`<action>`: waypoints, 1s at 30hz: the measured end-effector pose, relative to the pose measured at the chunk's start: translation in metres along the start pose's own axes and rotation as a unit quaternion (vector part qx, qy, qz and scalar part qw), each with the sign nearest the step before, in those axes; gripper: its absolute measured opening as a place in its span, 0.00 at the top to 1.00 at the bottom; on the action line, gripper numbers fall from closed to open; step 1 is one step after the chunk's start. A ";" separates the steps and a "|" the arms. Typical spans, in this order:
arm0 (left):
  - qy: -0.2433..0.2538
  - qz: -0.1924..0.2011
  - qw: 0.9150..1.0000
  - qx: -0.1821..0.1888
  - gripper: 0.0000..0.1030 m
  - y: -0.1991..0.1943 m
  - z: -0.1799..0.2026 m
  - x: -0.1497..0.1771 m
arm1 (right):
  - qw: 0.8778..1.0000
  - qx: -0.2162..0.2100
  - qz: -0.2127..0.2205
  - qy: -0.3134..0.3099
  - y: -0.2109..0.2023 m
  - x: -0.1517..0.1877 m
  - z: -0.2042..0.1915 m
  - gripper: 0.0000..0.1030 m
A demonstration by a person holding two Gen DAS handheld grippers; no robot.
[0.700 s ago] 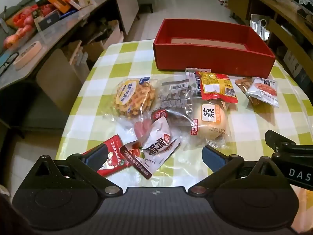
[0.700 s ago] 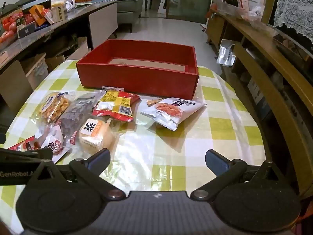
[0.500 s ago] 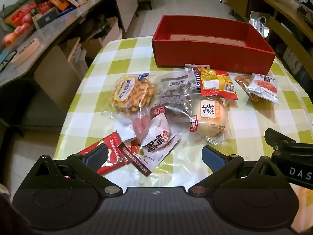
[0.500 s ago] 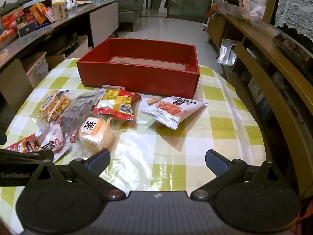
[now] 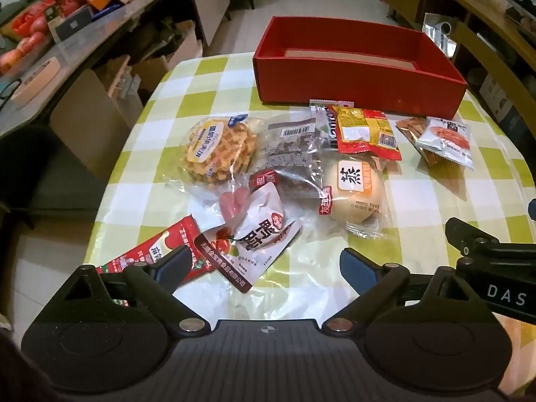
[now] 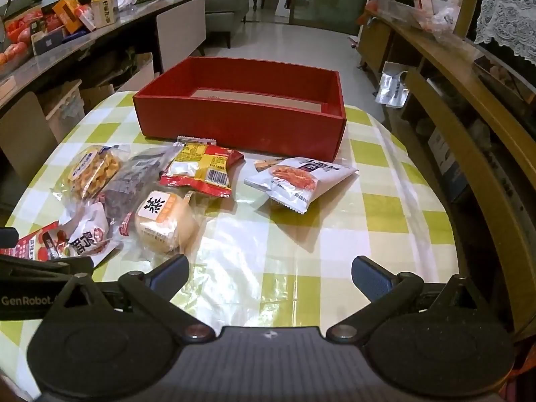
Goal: Organize snacks
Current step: 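Move both tools toward the snack packets on the table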
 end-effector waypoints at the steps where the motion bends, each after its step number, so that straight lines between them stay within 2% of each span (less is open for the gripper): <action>1: 0.000 0.000 1.000 0.000 0.06 0.000 0.000 0.000 | 1.000 0.000 0.000 -0.001 0.000 0.000 0.000 0.00; 9: 0.003 -0.008 1.000 0.004 0.06 0.003 -0.001 0.003 | 1.000 0.001 -0.004 -0.006 0.001 0.002 -0.002 0.00; 14: 0.009 -0.019 0.999 0.028 0.11 0.006 0.004 0.009 | 1.000 0.000 -0.008 -0.008 0.003 0.003 -0.002 0.00; 20: 0.031 -0.017 0.999 0.024 0.10 0.007 0.007 0.012 | 1.000 -0.003 -0.011 -0.010 0.005 0.004 -0.003 0.00; 30: 0.038 -0.013 0.999 0.023 0.05 0.007 0.001 0.013 | 1.000 -0.004 -0.020 -0.019 0.009 0.007 -0.008 0.00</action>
Point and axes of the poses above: each gripper's, at about its wrist camera, not at the fingertips, and y roughly the way its jaws point, z to its right, x to its underside, the point moved 9 cm from there along y, roughly the way its jaws point, and after that the axes turned 8 degrees about y, right-handed, at the moved point
